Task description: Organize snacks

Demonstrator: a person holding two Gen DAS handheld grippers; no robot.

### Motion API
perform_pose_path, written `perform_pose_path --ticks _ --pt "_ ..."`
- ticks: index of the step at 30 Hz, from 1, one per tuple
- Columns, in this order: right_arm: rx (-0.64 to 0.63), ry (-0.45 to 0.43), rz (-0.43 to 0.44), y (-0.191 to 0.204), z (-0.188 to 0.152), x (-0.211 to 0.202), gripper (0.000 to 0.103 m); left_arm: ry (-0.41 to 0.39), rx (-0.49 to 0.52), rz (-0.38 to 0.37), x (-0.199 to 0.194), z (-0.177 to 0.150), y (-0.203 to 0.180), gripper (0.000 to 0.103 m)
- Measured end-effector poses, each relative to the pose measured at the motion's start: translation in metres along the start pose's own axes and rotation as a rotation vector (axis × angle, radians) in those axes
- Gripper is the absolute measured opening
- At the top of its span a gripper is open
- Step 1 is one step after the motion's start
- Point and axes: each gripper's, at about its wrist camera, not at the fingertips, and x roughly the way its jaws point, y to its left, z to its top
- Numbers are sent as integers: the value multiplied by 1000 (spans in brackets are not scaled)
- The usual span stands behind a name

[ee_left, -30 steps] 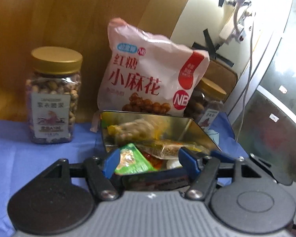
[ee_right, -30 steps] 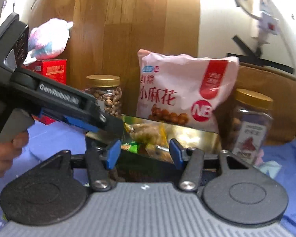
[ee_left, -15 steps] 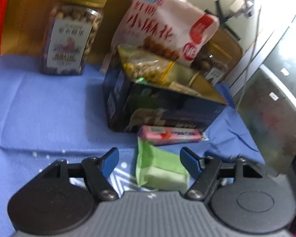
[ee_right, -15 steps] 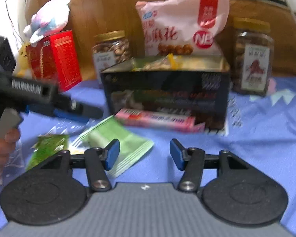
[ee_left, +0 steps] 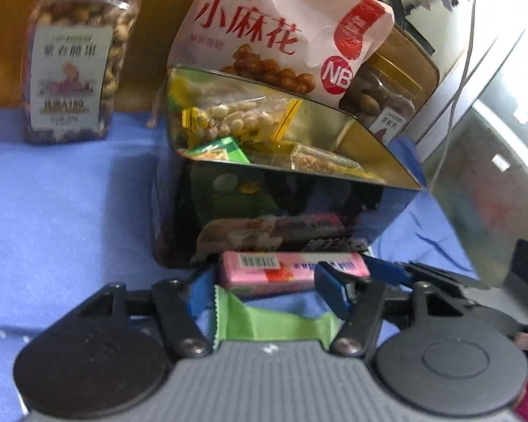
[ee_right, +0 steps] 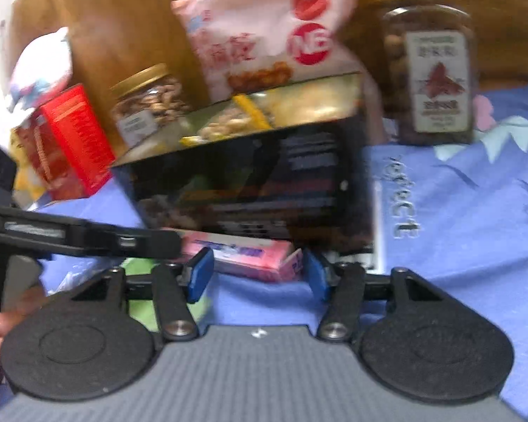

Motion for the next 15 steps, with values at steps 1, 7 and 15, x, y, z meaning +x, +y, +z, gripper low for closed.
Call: perform_pose_path --ticks 1,7,15 --pt "-11 -14 -16 5 -2 -3 56 0 3 6 -1 -2 -2 61" --pt "-58 -152 -42 32 -4 -46 52 -85 5 -37 -47 -8 -17 61" --pt "-161 -224 -8 79 -43 -96 44 -208 101 -83 -119 -46 -48 62"
